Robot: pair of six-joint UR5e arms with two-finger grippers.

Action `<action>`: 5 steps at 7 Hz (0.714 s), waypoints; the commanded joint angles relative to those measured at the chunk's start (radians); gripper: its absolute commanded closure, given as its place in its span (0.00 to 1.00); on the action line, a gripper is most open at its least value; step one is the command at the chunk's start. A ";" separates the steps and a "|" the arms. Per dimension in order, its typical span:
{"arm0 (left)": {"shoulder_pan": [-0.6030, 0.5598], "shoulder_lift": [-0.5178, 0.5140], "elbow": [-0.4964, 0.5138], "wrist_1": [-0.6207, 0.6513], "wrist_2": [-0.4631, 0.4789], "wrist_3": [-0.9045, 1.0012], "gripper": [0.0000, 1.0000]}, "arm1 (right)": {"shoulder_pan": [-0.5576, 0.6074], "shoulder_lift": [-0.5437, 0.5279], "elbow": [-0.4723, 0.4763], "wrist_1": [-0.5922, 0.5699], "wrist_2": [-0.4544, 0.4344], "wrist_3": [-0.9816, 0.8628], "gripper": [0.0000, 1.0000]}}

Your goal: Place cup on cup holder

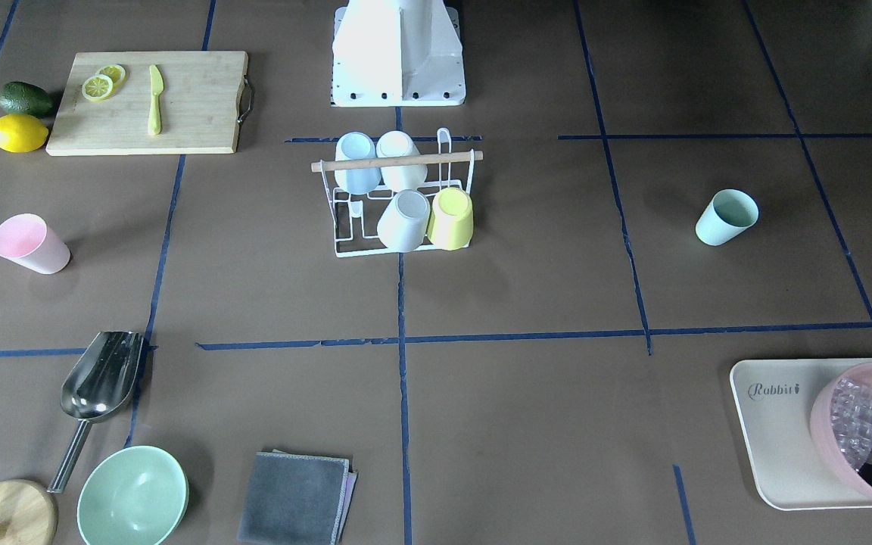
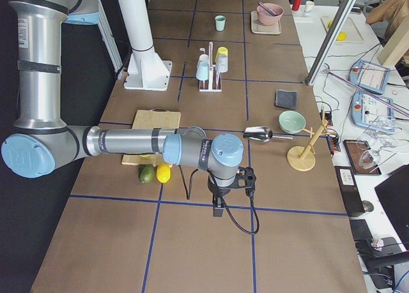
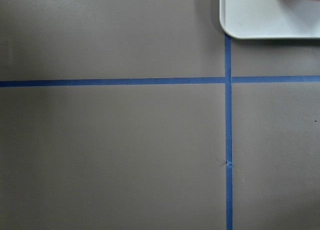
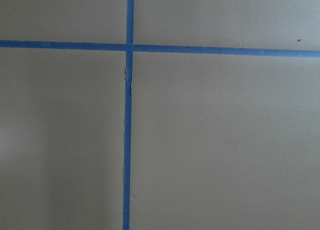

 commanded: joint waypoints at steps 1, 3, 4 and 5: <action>0.001 -0.003 -0.005 0.000 -0.053 -0.012 0.00 | 0.000 0.003 0.000 0.001 0.000 0.002 0.00; 0.002 -0.003 -0.003 -0.009 -0.093 -0.025 0.00 | -0.001 0.009 -0.004 0.001 -0.008 0.002 0.00; 0.004 -0.003 -0.003 -0.009 -0.085 -0.023 0.00 | -0.001 0.010 -0.004 0.001 -0.008 0.002 0.00; 0.005 -0.004 0.000 -0.009 -0.082 -0.025 0.00 | -0.003 0.009 -0.007 -0.002 -0.002 0.002 0.00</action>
